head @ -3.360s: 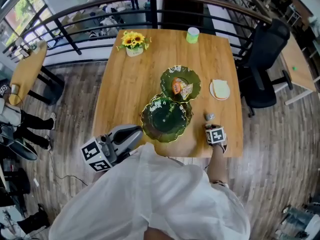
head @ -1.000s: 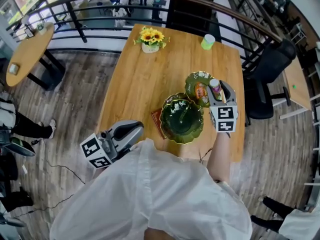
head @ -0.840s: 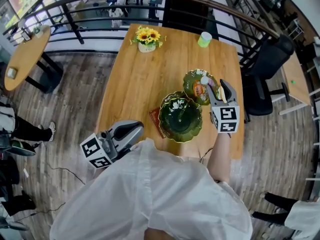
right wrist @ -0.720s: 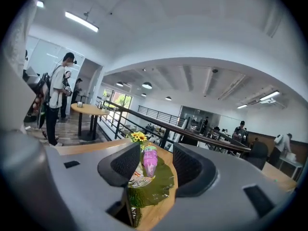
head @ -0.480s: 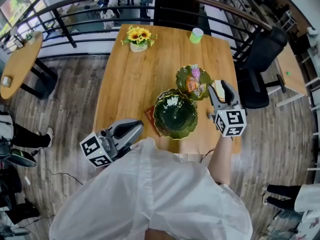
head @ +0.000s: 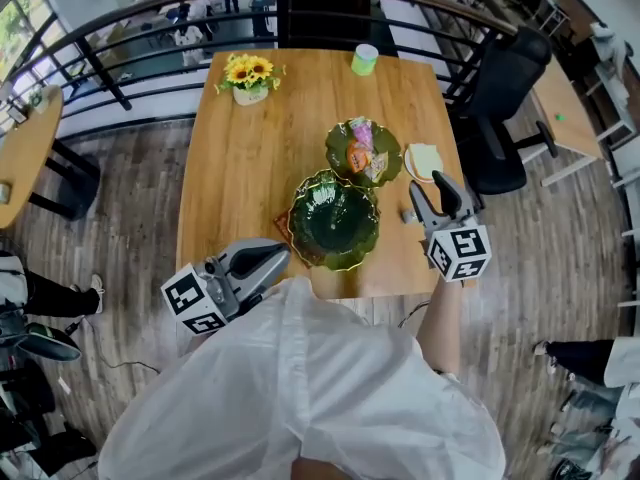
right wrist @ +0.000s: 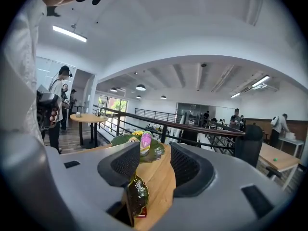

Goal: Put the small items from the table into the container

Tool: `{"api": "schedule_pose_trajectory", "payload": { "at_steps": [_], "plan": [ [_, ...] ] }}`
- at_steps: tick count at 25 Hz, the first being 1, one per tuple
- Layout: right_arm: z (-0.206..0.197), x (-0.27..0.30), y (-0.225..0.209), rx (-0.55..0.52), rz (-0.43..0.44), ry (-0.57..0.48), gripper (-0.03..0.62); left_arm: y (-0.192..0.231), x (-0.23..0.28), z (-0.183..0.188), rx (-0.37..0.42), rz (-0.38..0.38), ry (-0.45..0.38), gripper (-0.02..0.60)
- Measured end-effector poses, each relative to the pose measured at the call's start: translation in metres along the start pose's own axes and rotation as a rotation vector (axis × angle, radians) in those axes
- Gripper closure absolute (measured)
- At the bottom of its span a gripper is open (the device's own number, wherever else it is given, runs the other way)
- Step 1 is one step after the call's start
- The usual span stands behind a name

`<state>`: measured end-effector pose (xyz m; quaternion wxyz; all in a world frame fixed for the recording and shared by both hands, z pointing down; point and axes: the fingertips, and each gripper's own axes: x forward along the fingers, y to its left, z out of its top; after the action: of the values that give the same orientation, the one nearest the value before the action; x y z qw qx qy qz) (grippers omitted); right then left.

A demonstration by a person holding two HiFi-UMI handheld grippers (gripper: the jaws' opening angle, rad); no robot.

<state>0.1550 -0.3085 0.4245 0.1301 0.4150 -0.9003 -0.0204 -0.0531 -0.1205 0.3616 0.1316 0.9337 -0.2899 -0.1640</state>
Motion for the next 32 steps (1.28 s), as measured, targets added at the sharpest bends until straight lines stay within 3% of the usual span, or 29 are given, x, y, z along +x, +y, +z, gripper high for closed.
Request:
{"api": "schedule_pose_trajectory", "payload": {
  "at_steps": [3,7,14,24,32],
  "plan": [
    [-0.011,-0.011,-0.006,0.009,-0.025,0.018,0.396,-0.007,0.003,-0.004,0.02,-0.033,0.017,0.575],
    [-0.027,-0.021,-0.012,0.02,-0.041,0.037,0.396,-0.017,0.007,-0.001,-0.013,-0.1,-0.012,0.574],
    [-0.071,-0.029,-0.022,0.065,-0.03,0.084,0.396,-0.026,0.017,-0.008,-0.001,-0.145,0.009,0.572],
    [-0.165,-0.021,-0.044,0.094,-0.078,0.228,0.396,-0.024,0.026,-0.014,0.028,-0.141,0.042,0.572],
    [-0.218,-0.005,-0.045,0.103,-0.062,0.379,0.396,-0.025,0.033,-0.017,0.022,-0.138,0.057,0.572]
  ]
}}
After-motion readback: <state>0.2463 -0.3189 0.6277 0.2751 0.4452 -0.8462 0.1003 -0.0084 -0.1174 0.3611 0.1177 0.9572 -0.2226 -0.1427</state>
